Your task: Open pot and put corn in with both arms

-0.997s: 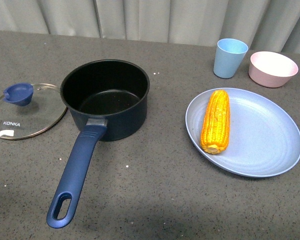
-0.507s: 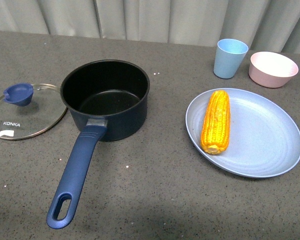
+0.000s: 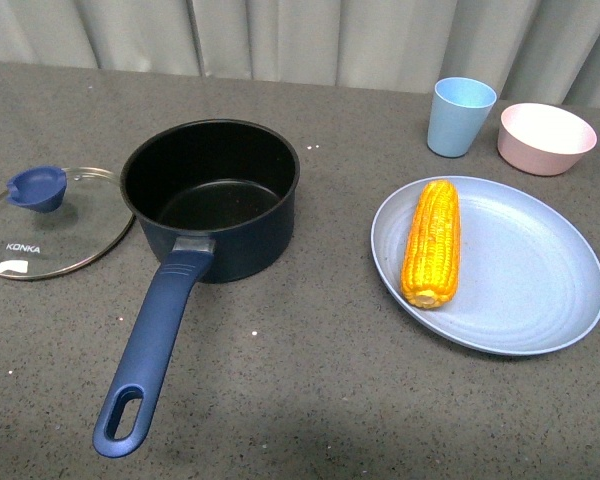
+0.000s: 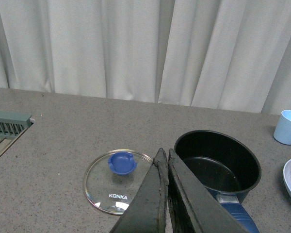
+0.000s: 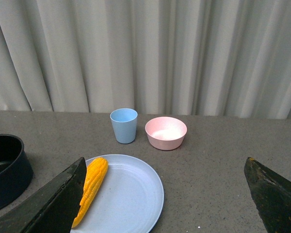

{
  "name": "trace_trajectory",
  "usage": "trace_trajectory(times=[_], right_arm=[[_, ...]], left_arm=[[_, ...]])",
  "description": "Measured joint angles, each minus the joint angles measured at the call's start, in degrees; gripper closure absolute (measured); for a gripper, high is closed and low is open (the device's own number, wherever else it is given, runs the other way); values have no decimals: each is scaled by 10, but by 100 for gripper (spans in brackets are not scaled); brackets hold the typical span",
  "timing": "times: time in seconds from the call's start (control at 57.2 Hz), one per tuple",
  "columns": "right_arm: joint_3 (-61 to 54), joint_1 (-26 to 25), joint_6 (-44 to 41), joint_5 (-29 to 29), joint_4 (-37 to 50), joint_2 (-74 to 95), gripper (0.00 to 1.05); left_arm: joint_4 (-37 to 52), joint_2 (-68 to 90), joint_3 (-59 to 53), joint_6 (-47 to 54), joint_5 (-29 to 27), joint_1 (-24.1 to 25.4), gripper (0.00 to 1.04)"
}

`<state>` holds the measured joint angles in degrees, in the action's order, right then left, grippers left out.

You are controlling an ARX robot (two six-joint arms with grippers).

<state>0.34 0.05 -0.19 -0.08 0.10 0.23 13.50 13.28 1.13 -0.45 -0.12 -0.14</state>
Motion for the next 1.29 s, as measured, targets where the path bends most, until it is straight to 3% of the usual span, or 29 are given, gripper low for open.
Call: trace_trajectory(times=[0.227,0.28,0.332,0.437,0.7,0.927,1.294], right_arm=[[0,0,0,0,0,0,9],[0,0,0,0,0,0,9],[0,0,0,0,0,0,9],[32,-19,-70,-57,-81,61,9],[115,9,-85,-34,123,443,9],[239,58,-38,-17,162,767,9],[410,127,106,0,95,990,9]], left_arm=[[-36,-36,0,0,0,0,101],[-116,-96,0,0,1,0,101],[-131,-125,0,0,1,0,101],[-134,-130,0,0,2,0,101],[-135,-130,0,0,1,0,99],[-135,-130,0,0,1,0,60],[-135,-130,0,1,1,0,5]])
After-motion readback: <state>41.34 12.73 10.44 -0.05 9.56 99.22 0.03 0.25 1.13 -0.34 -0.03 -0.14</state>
